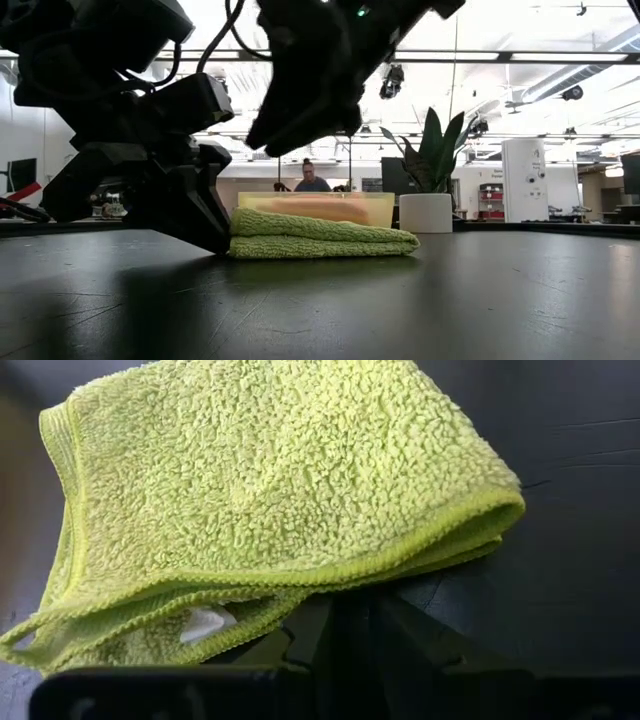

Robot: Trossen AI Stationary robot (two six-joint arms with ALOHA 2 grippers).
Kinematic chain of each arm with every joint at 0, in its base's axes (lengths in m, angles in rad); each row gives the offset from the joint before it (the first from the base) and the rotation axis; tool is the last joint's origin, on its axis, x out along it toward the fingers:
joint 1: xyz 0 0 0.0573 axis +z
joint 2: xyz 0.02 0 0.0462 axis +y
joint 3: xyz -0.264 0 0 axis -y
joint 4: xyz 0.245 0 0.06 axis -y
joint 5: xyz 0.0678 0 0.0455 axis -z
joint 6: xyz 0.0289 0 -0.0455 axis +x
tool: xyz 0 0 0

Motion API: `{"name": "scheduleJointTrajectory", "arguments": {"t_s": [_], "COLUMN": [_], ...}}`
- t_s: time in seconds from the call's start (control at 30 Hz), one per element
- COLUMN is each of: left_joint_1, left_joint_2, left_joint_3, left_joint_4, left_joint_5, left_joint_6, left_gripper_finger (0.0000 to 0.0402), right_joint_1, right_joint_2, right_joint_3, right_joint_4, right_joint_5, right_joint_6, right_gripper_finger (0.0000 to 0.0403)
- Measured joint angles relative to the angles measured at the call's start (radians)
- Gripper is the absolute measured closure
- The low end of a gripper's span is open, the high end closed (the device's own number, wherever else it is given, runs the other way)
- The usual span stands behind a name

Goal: Fold microfiber towels
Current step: Fold the green microfiber cloth

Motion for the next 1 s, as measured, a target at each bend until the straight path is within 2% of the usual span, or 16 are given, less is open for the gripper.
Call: {"name": "scheduleJointTrajectory", "arguments": {"t_s": [0.17, 0.33, 0.57, 0.7, 1.0], "left_joint_1": [-0.005, -0.008, -0.008, 0.005, 0.073], "left_joint_2": [-0.032, -0.116, -0.186, -0.170, -0.046], "left_joint_3": [-0.001, 0.003, 0.004, 0.001, 0.000], "left_joint_4": [-0.022, -0.101, -0.076, -0.011, 0.002], "left_joint_5": [0.015, 0.018, -0.018, -0.125, -0.164], "left_joint_6": [-0.001, -0.002, 0.052, 0.111, 0.127], "left_gripper_finger": [0.0343, 0.0343, 0.0343, 0.0343, 0.0343], "right_joint_1": [0.024, 0.032, 0.031, 0.032, 0.032], "right_joint_2": [-0.010, -0.004, -0.001, 0.005, 0.005], "right_joint_3": [-0.004, -0.042, -0.178, -0.246, -0.368], "right_joint_4": [-0.060, -0.033, 0.203, 0.335, 0.570], "right_joint_5": [0.000, 0.016, 0.048, 0.045, 0.042], "right_joint_6": [-0.029, -0.043, -0.063, -0.064, -0.061], "right_gripper_finger": [0.0244, 0.0293, 0.0385, 0.0390, 0.0390]}}
